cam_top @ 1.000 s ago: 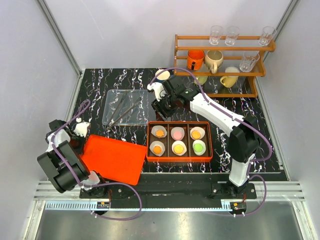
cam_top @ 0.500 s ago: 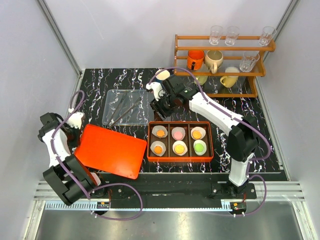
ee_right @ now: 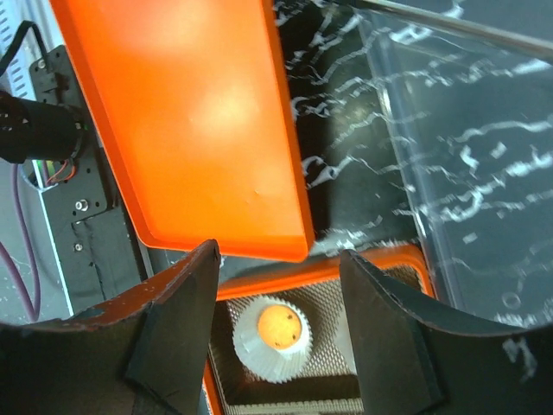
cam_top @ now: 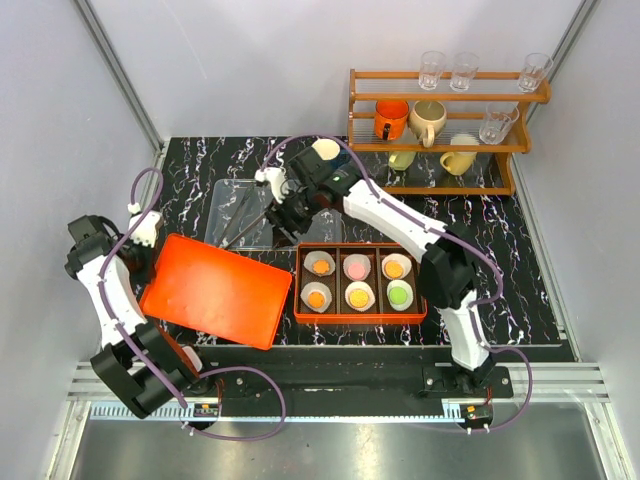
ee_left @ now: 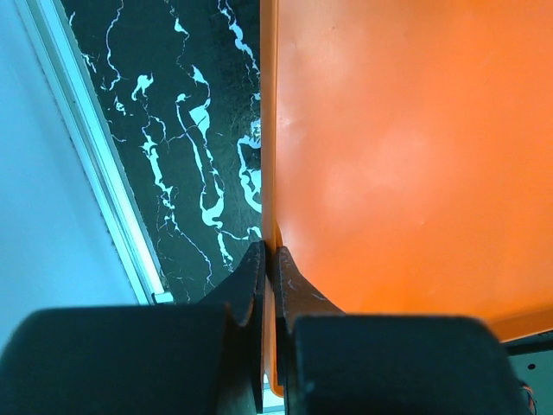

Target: Pack the cookies

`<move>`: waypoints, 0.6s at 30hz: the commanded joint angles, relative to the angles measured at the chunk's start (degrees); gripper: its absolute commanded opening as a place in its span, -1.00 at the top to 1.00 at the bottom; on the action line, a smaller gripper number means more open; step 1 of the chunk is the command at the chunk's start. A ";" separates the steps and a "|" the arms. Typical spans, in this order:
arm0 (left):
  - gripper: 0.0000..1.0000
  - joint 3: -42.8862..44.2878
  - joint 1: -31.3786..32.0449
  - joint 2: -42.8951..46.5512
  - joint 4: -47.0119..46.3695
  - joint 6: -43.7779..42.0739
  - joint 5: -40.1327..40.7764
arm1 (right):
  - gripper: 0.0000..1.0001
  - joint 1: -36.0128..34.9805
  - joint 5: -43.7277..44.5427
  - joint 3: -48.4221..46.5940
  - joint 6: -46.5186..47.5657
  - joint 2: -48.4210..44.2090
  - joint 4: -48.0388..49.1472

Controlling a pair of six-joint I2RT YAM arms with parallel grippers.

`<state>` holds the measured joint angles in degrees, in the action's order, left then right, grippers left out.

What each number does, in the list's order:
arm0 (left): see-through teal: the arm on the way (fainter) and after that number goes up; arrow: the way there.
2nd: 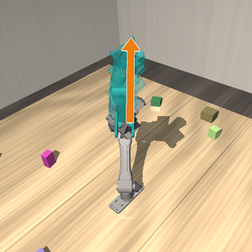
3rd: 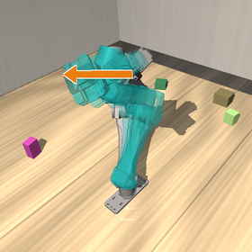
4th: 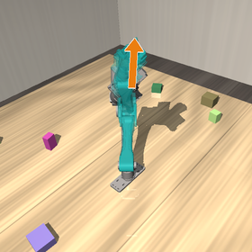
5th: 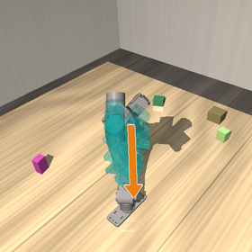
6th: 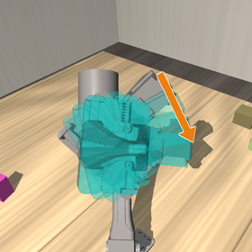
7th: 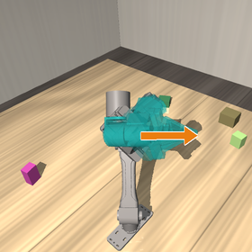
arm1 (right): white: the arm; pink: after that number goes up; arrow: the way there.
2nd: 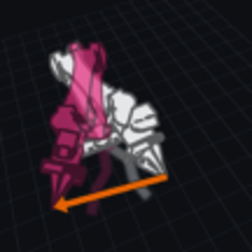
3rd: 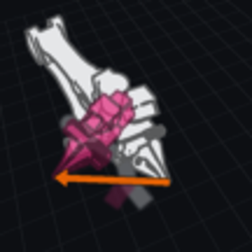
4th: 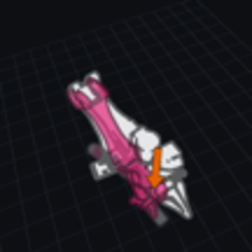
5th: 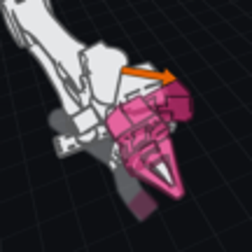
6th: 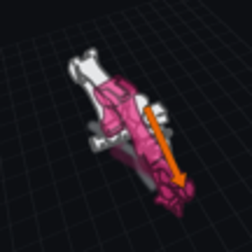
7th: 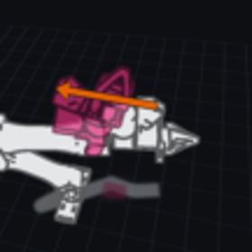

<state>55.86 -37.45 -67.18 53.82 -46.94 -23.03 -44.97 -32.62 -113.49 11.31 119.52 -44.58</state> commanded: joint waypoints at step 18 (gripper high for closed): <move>1.00 5.14 0.01 4.77 2.69 0.00 -8.52 | -0.81 -5.83 -5.52 -25.64 10.31 18.37 -9.21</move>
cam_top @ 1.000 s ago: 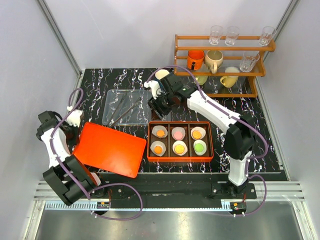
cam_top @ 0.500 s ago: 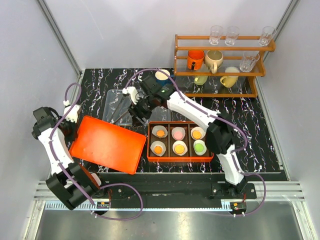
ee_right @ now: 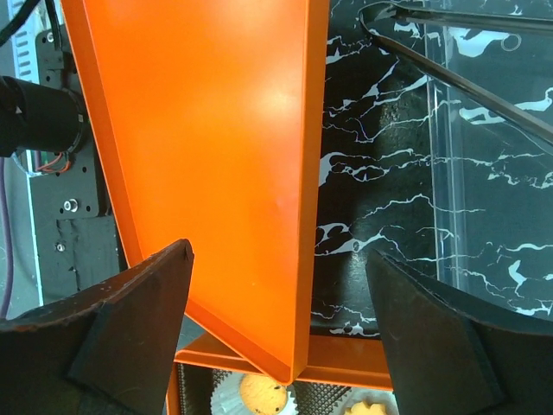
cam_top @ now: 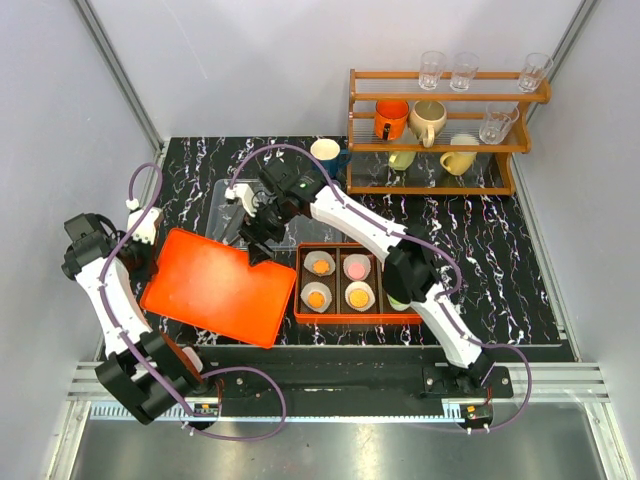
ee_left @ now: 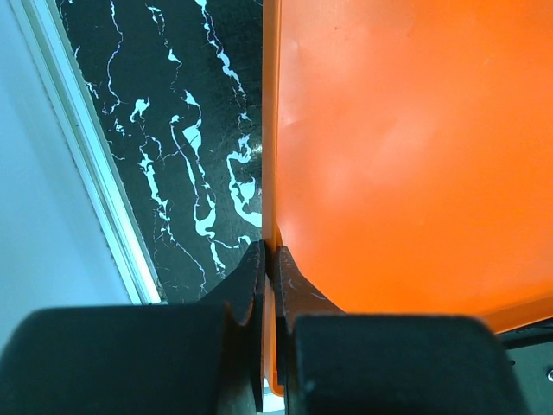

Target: Pack the cookies

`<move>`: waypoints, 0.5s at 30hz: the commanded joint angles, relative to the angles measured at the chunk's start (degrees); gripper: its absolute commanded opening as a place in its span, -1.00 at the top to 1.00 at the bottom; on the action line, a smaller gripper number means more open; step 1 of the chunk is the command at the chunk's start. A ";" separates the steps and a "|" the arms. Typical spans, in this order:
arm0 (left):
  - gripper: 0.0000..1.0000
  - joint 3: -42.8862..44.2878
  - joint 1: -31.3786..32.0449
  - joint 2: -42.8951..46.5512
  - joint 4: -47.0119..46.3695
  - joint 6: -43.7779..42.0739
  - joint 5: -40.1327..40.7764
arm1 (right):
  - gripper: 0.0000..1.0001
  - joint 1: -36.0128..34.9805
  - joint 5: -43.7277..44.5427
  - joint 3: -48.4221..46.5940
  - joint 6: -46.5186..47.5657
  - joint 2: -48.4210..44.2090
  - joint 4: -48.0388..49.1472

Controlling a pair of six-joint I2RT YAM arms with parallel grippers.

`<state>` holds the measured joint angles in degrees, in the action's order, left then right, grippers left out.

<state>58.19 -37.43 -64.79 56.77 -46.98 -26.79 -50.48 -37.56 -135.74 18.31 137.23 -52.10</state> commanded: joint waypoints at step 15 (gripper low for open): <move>1.00 3.68 -0.01 4.76 -0.26 1.28 -6.79 | -0.88 -1.37 -7.52 -5.15 6.48 4.80 -4.41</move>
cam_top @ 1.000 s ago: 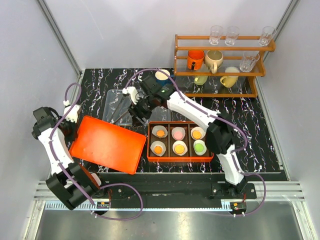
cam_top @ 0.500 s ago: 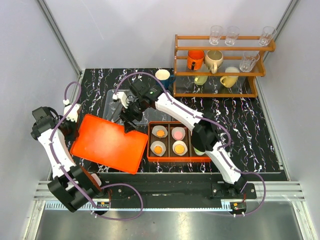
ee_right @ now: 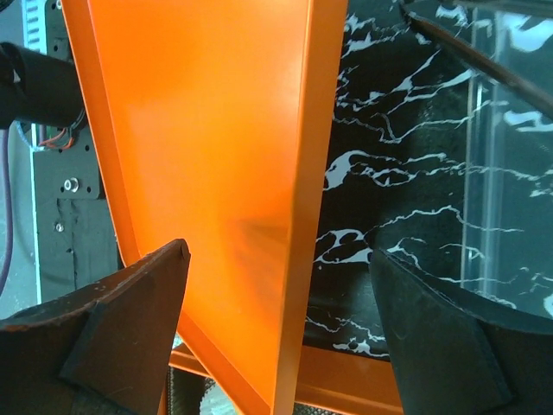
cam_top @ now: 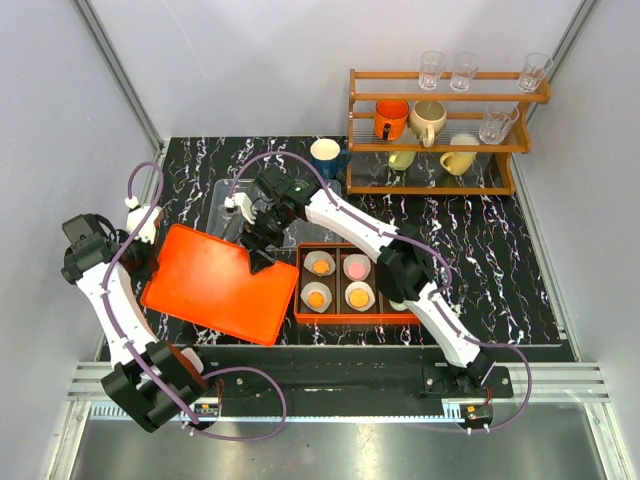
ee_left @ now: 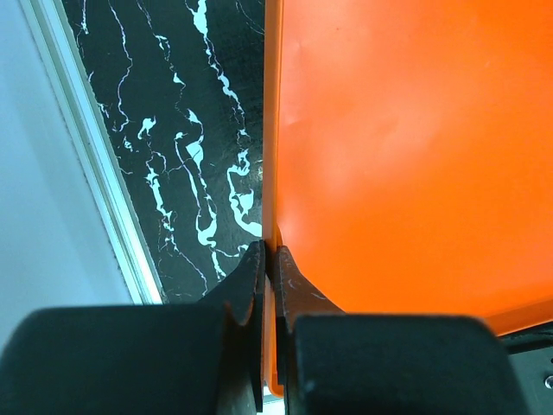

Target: Pack the cookies

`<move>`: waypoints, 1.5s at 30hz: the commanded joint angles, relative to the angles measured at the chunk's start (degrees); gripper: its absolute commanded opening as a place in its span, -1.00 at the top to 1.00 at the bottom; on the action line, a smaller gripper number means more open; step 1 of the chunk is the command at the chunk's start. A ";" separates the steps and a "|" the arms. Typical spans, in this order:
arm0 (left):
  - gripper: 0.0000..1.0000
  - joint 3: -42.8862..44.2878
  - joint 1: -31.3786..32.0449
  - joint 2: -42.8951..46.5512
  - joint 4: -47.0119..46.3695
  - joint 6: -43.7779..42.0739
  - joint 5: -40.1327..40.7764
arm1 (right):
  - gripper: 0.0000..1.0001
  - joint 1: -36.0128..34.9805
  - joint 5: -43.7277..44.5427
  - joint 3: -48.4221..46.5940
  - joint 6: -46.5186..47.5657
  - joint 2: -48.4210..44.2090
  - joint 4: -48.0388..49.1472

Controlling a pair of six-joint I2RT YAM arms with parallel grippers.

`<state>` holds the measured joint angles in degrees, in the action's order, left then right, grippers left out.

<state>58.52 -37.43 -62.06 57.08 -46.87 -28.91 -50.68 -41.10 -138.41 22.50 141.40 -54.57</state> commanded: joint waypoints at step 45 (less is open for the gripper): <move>-0.12 30.05 -0.19 -0.16 15.94 7.14 -13.89 | 1.00 -3.29 11.47 -13.11 -0.79 -5.79 -8.54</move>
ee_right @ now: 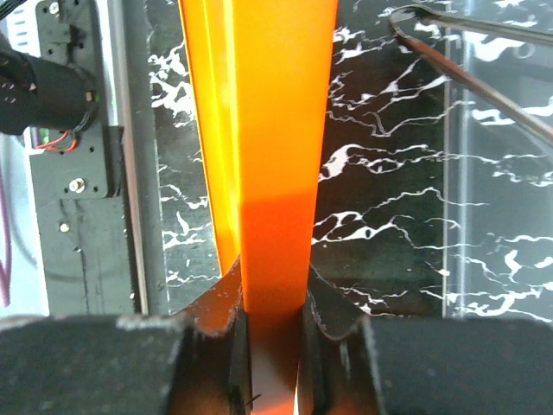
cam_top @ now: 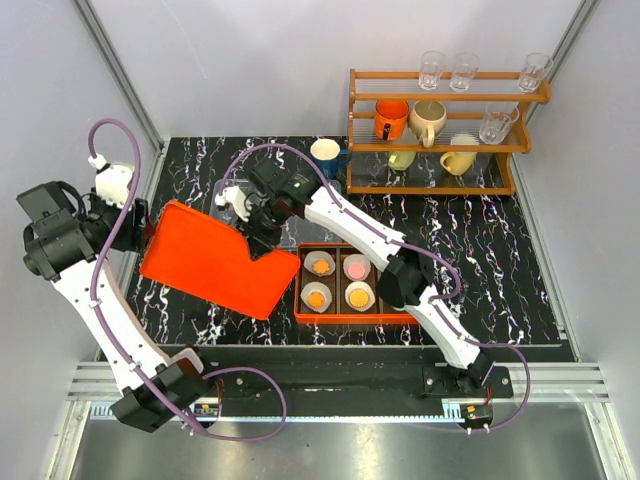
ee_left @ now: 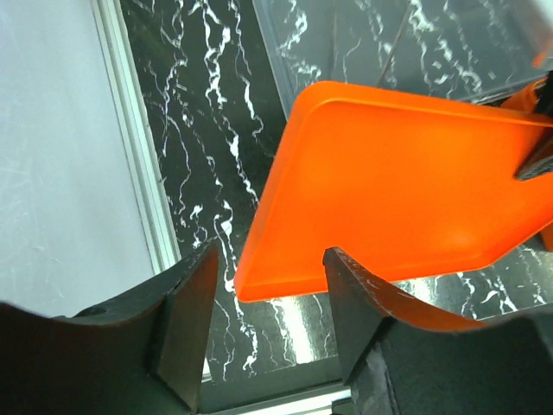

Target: Pack the cookies

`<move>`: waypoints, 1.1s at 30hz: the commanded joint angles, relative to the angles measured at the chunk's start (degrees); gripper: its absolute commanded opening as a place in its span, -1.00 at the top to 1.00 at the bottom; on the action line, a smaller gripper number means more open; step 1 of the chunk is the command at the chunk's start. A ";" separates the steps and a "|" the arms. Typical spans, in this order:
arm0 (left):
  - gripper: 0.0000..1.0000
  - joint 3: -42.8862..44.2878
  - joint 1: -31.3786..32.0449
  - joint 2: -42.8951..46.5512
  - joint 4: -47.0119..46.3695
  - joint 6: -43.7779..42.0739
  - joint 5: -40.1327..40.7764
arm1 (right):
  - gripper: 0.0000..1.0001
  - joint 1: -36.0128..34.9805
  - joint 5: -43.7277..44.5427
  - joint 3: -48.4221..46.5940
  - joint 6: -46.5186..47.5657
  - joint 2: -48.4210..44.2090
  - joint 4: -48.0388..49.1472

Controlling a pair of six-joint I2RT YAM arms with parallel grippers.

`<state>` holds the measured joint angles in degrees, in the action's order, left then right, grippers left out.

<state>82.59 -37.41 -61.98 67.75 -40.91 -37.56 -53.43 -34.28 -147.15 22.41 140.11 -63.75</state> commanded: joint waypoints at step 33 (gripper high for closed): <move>-0.30 30.62 -0.47 -18.36 19.71 21.12 -25.37 | 1.00 -1.42 61.34 20.31 15.02 -29.19 29.97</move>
<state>113.03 -37.56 -79.57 77.91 -23.27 -59.05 -54.74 14.90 -133.08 31.00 114.54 -49.10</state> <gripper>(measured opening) 0.647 0.223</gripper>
